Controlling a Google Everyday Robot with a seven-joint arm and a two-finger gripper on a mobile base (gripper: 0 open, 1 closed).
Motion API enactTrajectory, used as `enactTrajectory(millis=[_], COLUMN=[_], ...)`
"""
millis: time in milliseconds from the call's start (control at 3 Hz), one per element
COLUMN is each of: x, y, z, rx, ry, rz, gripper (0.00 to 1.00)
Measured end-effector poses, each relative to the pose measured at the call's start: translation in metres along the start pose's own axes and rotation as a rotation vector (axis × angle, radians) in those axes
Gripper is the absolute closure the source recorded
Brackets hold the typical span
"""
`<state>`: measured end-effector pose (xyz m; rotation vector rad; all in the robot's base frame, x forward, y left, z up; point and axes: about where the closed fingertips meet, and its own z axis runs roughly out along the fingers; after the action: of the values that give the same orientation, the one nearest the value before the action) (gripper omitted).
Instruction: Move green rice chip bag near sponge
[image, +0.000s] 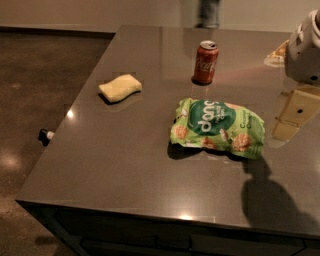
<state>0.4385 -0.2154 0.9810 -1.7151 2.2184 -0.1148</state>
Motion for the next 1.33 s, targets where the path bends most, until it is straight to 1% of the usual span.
enactTrajectory(millis=[333, 667, 1000, 1333], x=[0.000, -0.002, -0.007, -0.009], y=[0.000, -0.004, -0.009, -0.014], z=[0.000, 0.007, 0.019, 0.039], rx=[0.000, -0.001, 0.002, -0.004], ry=[0.000, -0.031, -0.070, -0.084], rz=[0.000, 0.030, 0.067, 0.088], gripper=[0.00, 0.00, 0.00, 0.00])
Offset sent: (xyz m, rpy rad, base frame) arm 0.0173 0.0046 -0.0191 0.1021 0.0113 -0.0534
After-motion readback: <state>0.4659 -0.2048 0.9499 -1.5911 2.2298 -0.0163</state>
